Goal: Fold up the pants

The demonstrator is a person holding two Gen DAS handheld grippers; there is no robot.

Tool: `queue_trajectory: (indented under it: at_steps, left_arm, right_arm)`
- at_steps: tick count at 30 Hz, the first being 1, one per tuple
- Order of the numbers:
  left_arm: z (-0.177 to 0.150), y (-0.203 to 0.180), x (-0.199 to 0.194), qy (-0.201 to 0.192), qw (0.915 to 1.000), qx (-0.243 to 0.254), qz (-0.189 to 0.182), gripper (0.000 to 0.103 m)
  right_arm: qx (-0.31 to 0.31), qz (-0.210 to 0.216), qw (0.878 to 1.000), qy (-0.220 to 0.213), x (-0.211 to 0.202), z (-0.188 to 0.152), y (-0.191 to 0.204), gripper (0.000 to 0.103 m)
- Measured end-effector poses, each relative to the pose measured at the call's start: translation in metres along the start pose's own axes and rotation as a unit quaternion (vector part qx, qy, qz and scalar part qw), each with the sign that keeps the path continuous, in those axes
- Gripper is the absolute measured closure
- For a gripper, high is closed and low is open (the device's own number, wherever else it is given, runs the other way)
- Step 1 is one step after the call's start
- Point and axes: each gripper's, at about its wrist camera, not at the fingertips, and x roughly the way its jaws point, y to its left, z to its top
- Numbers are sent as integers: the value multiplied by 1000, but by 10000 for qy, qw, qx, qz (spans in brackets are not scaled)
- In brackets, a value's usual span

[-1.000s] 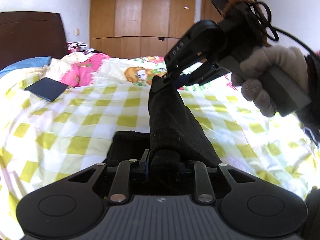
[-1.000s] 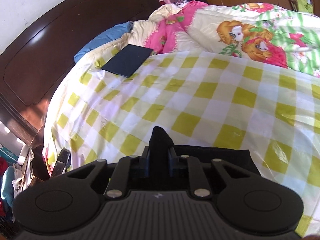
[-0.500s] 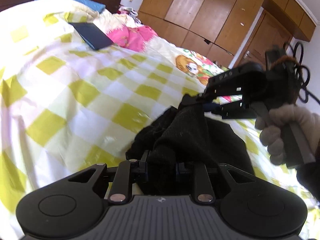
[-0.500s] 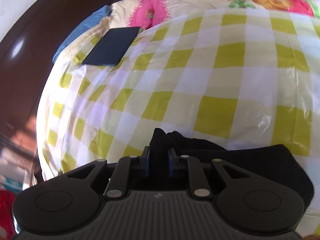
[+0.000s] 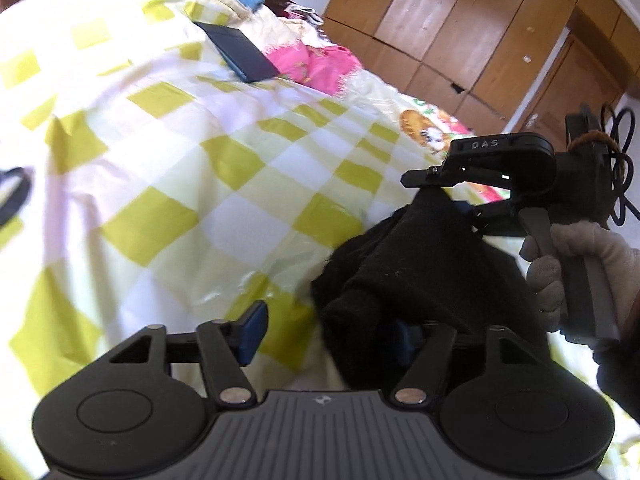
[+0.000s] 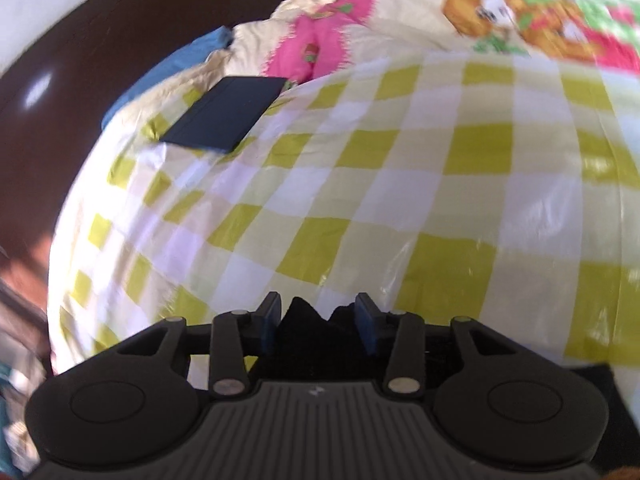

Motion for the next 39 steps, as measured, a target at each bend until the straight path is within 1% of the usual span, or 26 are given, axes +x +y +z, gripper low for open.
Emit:
queue_trajectory:
  at_steps: [2,5,7,8,10,12,13,14,16,18,19,21,22,23,24,25,27,28,29,30,31,33,34,35,37,39]
  left_arm:
    - [5,-3,-4,-20,9999,50,90,24]
    - [10,-10,-14,-113,9989,361,286,24]
    - [10,-12,-21,-148,9975,543,425,24]
    - [9,-11,-25,-161,9969,583,505,24]
    - [9,-12,-36,-279,9958,640,594,24]
    - [10,-20,-47,-461,9928,827,729,24]
    - [11,-26,-53,-576,9903,956,829,25]
    - [13,-31,-58,-681,9877,1083,899,25]
    - [19,-43,-67,-952,9820,1305,977,25]
    - [26,-56,-73,-1118,9785,1508,860,25]
    - [28,-61,-71,-1127,9778,1593,759,25]
    - [27,-72,-56,-1007,9768,1792,596,25]
    - [24,-76,-45,-892,9758,1917,559,25]
    - [20,-79,-31,-760,9744,2043,550,25]
    - [18,-81,-18,-601,9731,2150,563,25]
    - [15,-81,-4,-473,9711,2262,605,25]
    - [12,-79,18,-293,9652,2487,758,25]
    - [12,-76,26,-155,9643,2539,744,23]
    - [13,-71,33,-14,9659,2502,663,21]
    - [15,-64,38,130,9696,2381,552,19]
    - [18,-55,41,265,9754,2147,433,16]
    - [24,-37,38,446,9859,1606,168,15]
    - [26,-32,33,453,9887,1422,119,15]
    - [28,-30,26,393,9904,1321,123,16]
    - [33,-34,8,115,9904,1363,194,16]
    - [40,-44,-4,-166,9876,1524,329,16]
  right_arm:
    - [-193,-85,9997,-125,-6,2,5,61]
    - [-400,-48,9982,-444,-30,7,2,61]
    - [-619,-222,9958,-629,-48,10,0,59]
    - [-766,-238,9940,-739,-58,11,-1,59]
    - [-1020,-72,9909,-873,-74,5,-1,59]
    - [-1373,280,9875,-720,-79,-4,7,57]
    - [-1628,347,9841,-624,-78,-9,12,56]
    - [-1889,277,9800,-557,-72,-15,20,56]
    - [-2236,89,9724,-653,-67,-25,27,56]
    - [-2311,214,9702,-698,-66,-31,29,58]
    - [-2489,85,9664,-633,-61,-34,32,59]
    - [-2787,-353,9586,-463,-42,-39,32,59]
    - [-2776,-486,9588,-349,-31,-39,25,57]
    - [-2748,-577,9594,-272,-21,-39,19,49]
    - [-2664,-645,9614,-255,-14,-37,13,46]
    - [-2430,-647,9675,-249,-11,-34,5,42]
    - [-1898,-475,9806,-141,-9,-26,-9,41]
    - [-1762,-424,9834,-122,-10,-25,-13,41]
    - [-1741,-438,9837,-126,-14,-26,-14,41]
    - [-1729,-451,9838,-129,-17,-27,-14,41]
    - [-1663,-414,9851,-151,-24,-27,-14,42]
    - [-1489,-298,9878,-352,-45,-26,-16,48]
    - [-1401,-332,9885,-454,-57,-26,-18,51]
    - [-1337,-339,9889,-556,-70,-25,-20,50]
    - [-1285,-189,9890,-706,-92,-28,-24,50]
    - [-1455,-52,9867,-720,-102,-31,-18,50]
